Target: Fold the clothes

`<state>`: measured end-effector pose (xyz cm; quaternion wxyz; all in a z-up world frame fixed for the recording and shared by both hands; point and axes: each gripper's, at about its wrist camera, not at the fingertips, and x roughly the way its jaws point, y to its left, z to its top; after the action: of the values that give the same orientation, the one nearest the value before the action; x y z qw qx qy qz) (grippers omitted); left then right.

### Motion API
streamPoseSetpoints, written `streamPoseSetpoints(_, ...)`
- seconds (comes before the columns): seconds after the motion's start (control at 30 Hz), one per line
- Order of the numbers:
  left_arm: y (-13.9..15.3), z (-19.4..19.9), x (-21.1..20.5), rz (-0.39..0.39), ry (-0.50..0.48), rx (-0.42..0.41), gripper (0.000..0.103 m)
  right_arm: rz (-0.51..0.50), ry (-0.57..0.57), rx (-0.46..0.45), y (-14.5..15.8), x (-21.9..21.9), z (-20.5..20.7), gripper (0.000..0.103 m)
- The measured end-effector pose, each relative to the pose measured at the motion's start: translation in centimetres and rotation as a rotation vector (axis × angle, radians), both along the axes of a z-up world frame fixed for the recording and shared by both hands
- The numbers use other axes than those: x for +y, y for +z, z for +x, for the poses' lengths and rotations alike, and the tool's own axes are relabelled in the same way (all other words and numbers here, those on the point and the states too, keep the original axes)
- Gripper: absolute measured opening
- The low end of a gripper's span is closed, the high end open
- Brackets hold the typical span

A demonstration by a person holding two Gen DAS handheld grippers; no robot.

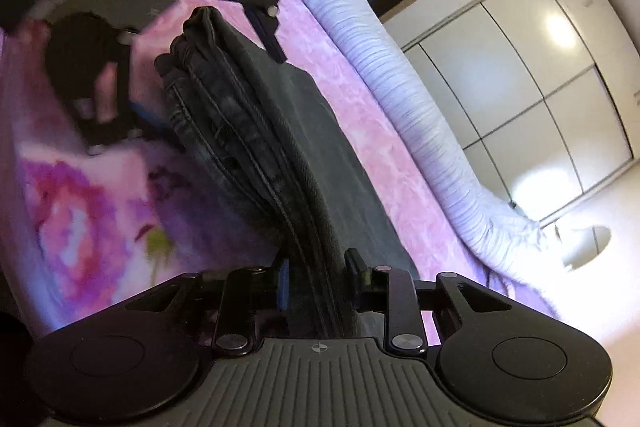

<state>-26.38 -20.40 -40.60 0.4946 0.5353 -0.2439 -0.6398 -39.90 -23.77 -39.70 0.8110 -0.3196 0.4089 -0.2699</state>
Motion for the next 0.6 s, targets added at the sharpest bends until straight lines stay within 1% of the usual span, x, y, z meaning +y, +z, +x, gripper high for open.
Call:
streamPoseSetpoints(0.03,0.0,0.3,-0.4,0.038,0.0,0.018,0.06,-0.004,0.001,0.004,-0.4,0.1,0.0,0.027)
streamPoseSetpoints(0.07,0.1,0.5,-0.7,0.07,0.0,0.038,0.056,-0.008,0.002,0.007,-0.7,0.3,-0.1,0.027)
streamPoseSetpoints(0.1,0.1,0.7,-0.8,0.085,0.0,0.055,0.052,-0.012,0.003,0.011,-1.1,0.4,-0.1,0.03)
streamPoseSetpoints(0.13,0.1,0.8,-0.8,0.086,-0.004,0.058,0.05,-0.016,0.004,0.015,-1.5,0.5,-0.1,0.036)
streamPoseSetpoints(0.2,0.1,1.0,-0.9,0.093,-0.002,0.074,0.048,-0.036,0.003,0.033,-2.5,0.6,-0.2,0.045)
streamPoseSetpoints(0.23,0.2,1.1,-1.0,0.099,0.001,0.084,0.047,-0.065,-0.005,0.06,-3.3,0.4,-0.2,0.046)
streamPoseSetpoints(0.3,0.4,1.2,-1.4,0.111,0.002,0.094,0.047,-0.112,-0.01,0.093,-4.5,-0.1,-0.2,0.047)
streamPoseSetpoints(0.37,0.6,1.3,-1.7,0.121,0.0,0.101,0.047,-0.142,-0.021,0.105,-5.0,-1.1,-0.1,0.047)
streamPoseSetpoints(0.47,1.2,1.5,-2.1,0.142,-0.007,0.118,0.047,-0.15,-0.029,0.119,-5.3,-3.3,0.1,0.046)
streamPoseSetpoints(0.5,1.3,1.6,-2.2,0.151,-0.011,0.123,0.045,-0.13,-0.031,0.114,-5.0,-4.0,0.1,0.039)
streamPoseSetpoints(0.53,1.5,1.7,-2.4,0.162,-0.014,0.13,0.044,-0.109,-0.03,0.108,-4.7,-4.5,0.1,0.035)
streamPoseSetpoints(0.6,1.8,2.2,-2.7,0.185,-0.033,0.142,0.042,-0.078,-0.018,0.094,-4.1,-5.2,-0.1,0.031)
